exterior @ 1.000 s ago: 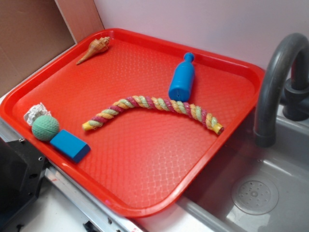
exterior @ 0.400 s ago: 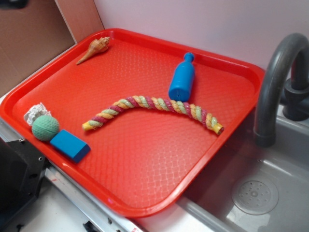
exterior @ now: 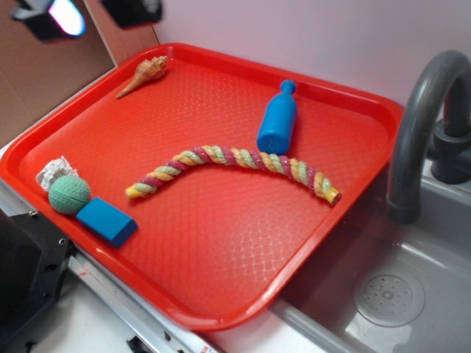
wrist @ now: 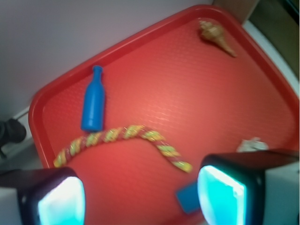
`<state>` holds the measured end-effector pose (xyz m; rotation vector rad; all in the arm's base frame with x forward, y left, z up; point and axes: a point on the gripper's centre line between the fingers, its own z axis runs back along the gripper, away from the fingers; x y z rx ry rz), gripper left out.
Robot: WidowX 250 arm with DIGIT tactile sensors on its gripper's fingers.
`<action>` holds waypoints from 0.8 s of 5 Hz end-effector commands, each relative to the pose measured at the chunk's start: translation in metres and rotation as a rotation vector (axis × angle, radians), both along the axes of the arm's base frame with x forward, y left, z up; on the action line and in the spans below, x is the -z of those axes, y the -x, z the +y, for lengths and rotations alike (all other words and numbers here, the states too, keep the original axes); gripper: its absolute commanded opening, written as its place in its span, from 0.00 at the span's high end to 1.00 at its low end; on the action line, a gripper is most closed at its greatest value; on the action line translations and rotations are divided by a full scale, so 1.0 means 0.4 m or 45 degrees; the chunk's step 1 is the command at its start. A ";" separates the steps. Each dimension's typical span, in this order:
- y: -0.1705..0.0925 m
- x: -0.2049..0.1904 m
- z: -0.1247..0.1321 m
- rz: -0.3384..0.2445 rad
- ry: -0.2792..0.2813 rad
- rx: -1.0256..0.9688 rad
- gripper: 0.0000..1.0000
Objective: Grab the blue bottle.
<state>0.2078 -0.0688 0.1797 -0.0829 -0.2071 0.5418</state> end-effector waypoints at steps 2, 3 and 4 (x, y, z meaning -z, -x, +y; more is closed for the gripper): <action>-0.190 0.101 -0.026 -0.030 0.091 -0.118 0.00; -0.234 0.170 -0.028 0.014 0.126 -0.144 0.00; -0.265 0.237 -0.030 0.052 0.143 -0.146 0.00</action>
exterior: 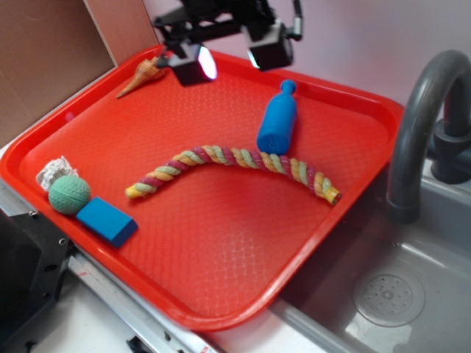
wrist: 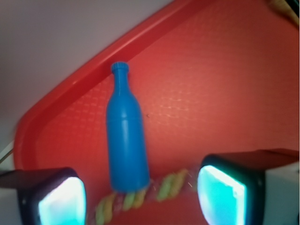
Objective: Grab the blue bottle.
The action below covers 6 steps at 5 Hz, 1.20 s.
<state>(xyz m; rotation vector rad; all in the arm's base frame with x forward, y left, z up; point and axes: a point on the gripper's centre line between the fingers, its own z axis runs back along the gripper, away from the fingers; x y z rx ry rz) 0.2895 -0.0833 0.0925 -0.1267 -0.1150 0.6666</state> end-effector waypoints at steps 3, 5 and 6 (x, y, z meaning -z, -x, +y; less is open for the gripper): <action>-0.092 0.154 -0.006 0.093 0.028 0.029 0.00; -0.079 0.148 -0.016 0.081 0.014 0.041 1.00; -0.069 0.073 -0.003 0.118 0.067 0.147 1.00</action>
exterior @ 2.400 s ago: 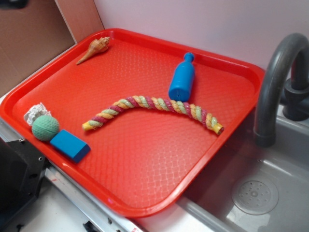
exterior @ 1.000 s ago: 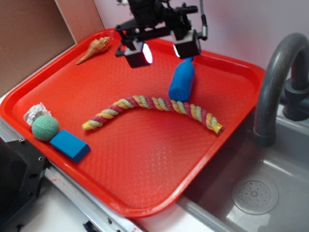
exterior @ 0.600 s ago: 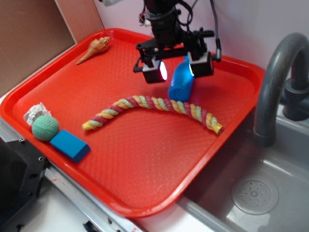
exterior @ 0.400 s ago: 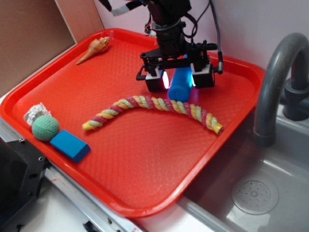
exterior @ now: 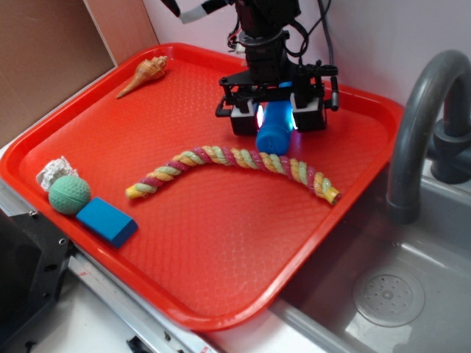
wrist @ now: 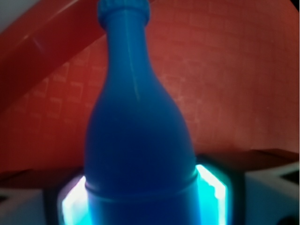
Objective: Grab the blue bottle.
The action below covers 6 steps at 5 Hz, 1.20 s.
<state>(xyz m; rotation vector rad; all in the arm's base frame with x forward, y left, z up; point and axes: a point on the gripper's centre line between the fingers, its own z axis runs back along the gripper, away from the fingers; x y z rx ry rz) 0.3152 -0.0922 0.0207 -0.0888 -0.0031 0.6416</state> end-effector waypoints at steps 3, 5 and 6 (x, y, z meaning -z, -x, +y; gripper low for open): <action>0.150 -0.349 0.096 -0.025 0.232 0.577 1.00; 0.248 -0.450 0.140 -0.124 0.190 0.501 1.00; 0.252 -0.438 0.135 -0.128 0.195 0.484 1.00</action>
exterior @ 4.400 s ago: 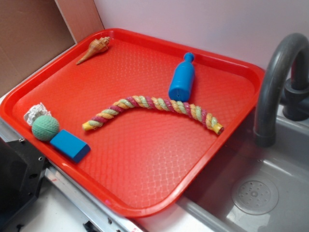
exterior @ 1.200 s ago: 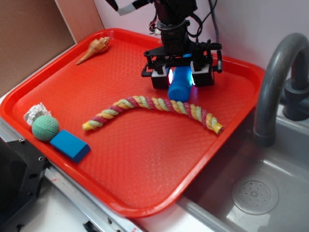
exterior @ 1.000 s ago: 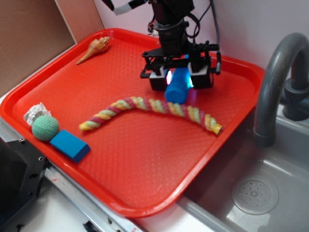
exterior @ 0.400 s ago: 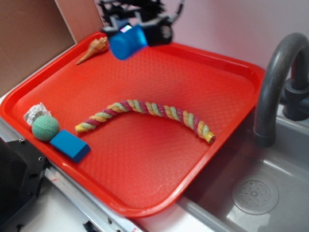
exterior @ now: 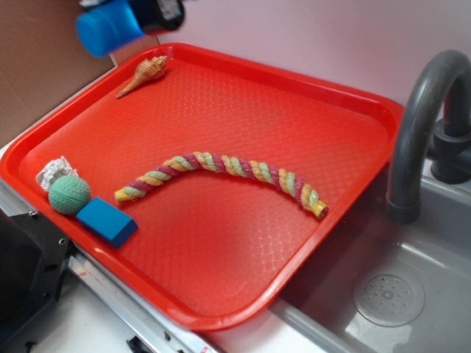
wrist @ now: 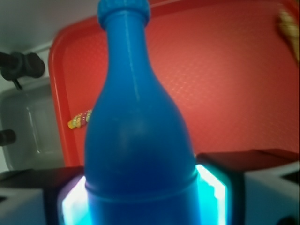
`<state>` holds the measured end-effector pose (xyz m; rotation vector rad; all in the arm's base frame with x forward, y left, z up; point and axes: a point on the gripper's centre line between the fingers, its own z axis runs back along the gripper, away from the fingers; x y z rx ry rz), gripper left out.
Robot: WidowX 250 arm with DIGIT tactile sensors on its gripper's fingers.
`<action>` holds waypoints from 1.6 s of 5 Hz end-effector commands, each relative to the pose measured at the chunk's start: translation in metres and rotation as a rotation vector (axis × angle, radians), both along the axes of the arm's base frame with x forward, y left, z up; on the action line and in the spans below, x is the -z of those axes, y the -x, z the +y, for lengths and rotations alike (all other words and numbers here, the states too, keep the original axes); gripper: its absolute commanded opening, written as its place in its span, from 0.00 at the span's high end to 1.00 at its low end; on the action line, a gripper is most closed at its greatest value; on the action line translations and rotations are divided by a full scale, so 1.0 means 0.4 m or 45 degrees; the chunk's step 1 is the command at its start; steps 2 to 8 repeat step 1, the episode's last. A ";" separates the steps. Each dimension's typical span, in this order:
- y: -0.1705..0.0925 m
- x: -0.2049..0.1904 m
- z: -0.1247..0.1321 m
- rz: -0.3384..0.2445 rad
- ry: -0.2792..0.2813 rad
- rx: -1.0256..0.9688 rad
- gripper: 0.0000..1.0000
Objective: Grab the blue bottle.
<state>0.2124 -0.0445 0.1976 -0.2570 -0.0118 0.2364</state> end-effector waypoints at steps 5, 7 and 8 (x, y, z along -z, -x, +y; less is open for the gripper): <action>-0.005 0.004 0.016 -0.025 0.005 -0.028 0.00; -0.005 0.004 0.016 -0.025 0.005 -0.028 0.00; -0.005 0.004 0.016 -0.025 0.005 -0.028 0.00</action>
